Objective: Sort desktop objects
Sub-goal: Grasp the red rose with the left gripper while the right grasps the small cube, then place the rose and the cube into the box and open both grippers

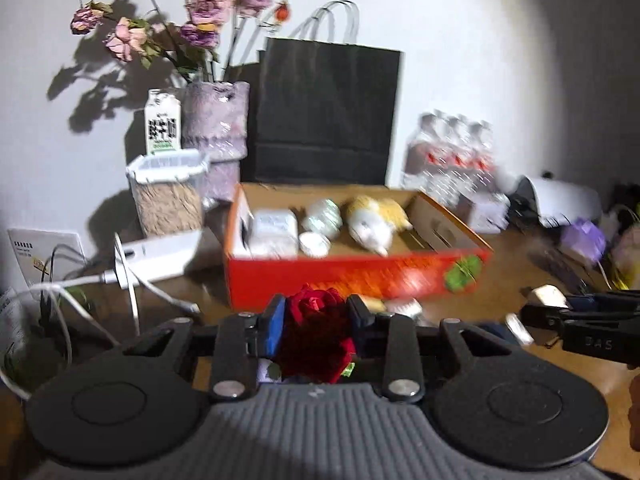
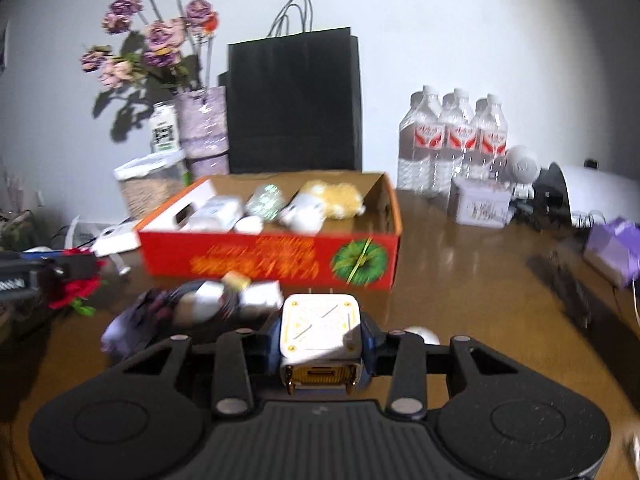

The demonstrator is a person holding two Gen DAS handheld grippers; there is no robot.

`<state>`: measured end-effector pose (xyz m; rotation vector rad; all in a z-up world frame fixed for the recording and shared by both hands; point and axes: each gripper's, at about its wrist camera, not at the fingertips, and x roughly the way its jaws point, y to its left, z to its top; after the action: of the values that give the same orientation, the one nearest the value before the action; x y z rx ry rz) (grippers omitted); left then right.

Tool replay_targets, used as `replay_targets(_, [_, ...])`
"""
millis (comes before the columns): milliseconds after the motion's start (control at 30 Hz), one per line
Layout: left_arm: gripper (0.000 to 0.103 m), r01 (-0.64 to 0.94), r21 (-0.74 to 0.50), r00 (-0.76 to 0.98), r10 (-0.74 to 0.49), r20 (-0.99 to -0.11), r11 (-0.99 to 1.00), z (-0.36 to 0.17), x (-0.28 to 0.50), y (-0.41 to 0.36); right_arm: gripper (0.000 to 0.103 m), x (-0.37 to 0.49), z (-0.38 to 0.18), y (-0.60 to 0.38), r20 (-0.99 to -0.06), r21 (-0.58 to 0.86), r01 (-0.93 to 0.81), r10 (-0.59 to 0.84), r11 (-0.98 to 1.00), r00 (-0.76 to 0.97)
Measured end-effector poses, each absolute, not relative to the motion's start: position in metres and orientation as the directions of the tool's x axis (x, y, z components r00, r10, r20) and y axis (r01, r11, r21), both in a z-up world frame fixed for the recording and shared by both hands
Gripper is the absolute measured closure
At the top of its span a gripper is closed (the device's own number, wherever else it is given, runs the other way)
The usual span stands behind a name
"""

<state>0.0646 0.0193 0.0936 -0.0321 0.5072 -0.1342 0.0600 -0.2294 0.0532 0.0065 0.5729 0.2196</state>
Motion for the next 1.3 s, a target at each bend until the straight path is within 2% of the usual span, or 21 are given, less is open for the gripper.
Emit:
replay_targets(267, [0.069,0.225,-0.004,0.861,-0.201,-0.468,0.974,0.068,-0.029,-0.02,0.065,-0.039,0.039,-0.23,-0.517,0.069,-0.194,0.201,0.979,0.832])
replay_targets(433, [0.069,0.265,-0.066,0.83,-0.262,-0.492,0.962,0.047,-0.064,-0.023,0.065,-0.086,0.024,-0.231,-0.481,0.035,-0.177,0.172,0.984,0.86])
replay_targets(567, [0.069,0.246,-0.062,0.835,-0.244,-0.493,0.967,0.04,-0.076,-0.019,0.065,-0.101,0.021,-0.232,-0.452,0.02,-0.174,0.164,0.985,0.877])
replay_targets(967, [0.069,0.238,-0.05,0.853,-0.233,-0.467,0.97,0.056,-0.054,-0.018,0.065,-0.073,0.043,-0.244,-0.425,0.061,-0.165,0.175,0.984,0.888])
replay_targets(1100, [0.069,0.236,-0.052,0.871,-0.235,-0.431,0.97,0.077,-0.029,-0.011,0.065,-0.041,0.067,-0.252,-0.418,0.12,-0.195,0.228,0.973,0.88])
replay_targets(1200, [0.069,0.226,-0.06,0.866,-0.229,-0.445,0.972,0.096,0.001,-0.004,0.065,-0.009,0.093,-0.26,-0.411,0.147,-0.22,0.262,0.964,0.873])
replay_targets(1300, [0.069,0.244,-0.105,0.852,-0.265,-0.451,0.964,0.117,0.044,0.006,0.065,0.033,0.122,-0.261,-0.394,0.109,-0.244,0.267,0.964,0.879])
